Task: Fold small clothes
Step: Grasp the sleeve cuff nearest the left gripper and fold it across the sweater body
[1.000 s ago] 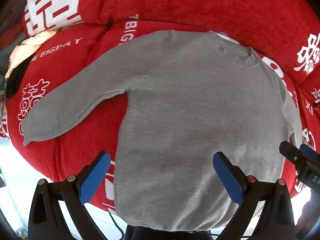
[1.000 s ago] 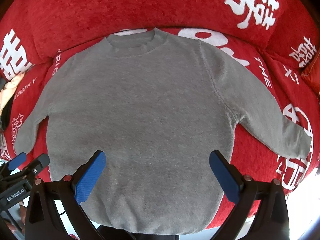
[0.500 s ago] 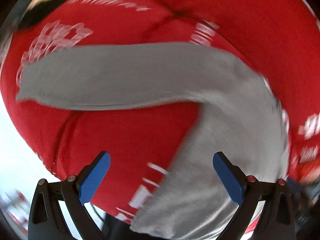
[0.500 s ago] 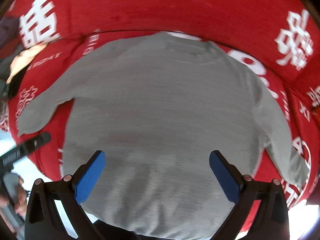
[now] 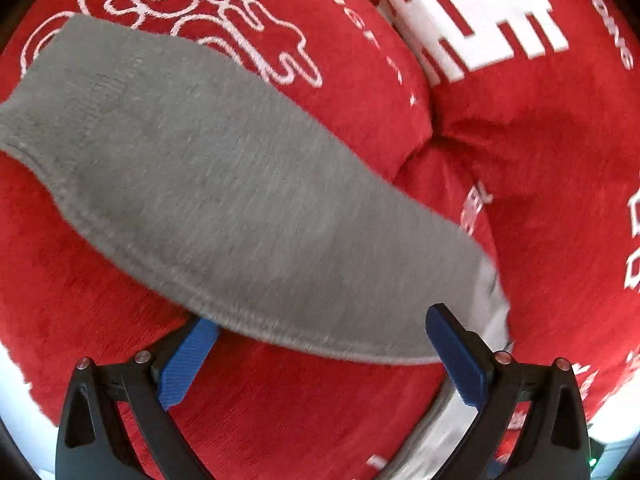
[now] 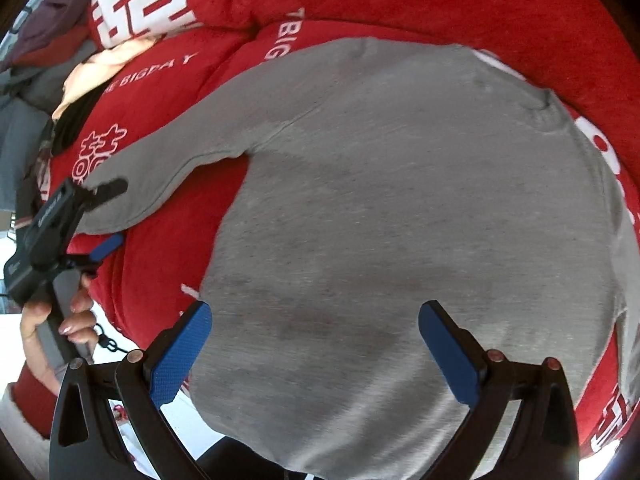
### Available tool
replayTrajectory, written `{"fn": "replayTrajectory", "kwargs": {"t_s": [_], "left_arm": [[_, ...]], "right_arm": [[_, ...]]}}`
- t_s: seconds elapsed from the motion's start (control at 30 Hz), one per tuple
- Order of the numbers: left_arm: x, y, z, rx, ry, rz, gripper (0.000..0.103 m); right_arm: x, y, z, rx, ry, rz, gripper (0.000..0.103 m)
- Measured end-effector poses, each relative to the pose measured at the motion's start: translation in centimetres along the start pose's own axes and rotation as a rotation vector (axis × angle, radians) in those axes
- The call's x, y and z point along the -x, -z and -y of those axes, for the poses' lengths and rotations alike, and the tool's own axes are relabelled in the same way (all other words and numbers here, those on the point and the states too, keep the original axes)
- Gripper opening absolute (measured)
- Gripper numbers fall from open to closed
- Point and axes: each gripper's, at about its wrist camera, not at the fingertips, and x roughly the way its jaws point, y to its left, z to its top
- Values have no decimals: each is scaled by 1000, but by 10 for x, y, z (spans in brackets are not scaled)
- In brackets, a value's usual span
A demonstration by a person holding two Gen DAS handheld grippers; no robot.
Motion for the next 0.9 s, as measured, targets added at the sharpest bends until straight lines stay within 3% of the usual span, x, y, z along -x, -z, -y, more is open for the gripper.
{"fn": "replayTrajectory", "kwargs": {"t_s": [0.07,0.13,0.23,0.27,0.3,0.4,0.53,0.73,0.9], "left_arm": [[-2,-4,3,18,7,44,102],[1,-8,1,29,-19,85,93],[2,-13,-3,62,-83,139,50],[2,-13,-6,67,-89,152,23],[0,-15,-8,63,-94,147,6],[4,-16,-4,15,-120,171,6],[27,-9,39,-194,-133,246,6],[40,13,151,-485,-9,283,6],[17,62,244,-627,101,203,6]], "right_arm": [[1,0,-4,8,-3,-1,103],[2,-1,-7,16,-5,1,103],[3,-2,-8,20,3,5,103],[3,-2,-8,16,5,4,103],[3,-1,-6,5,3,1,103],[6,2,1,-26,-3,4,103],[14,9,12,-70,-4,20,103],[33,21,48,-182,-22,46,103],[55,31,96,-269,-18,88,103]]}}
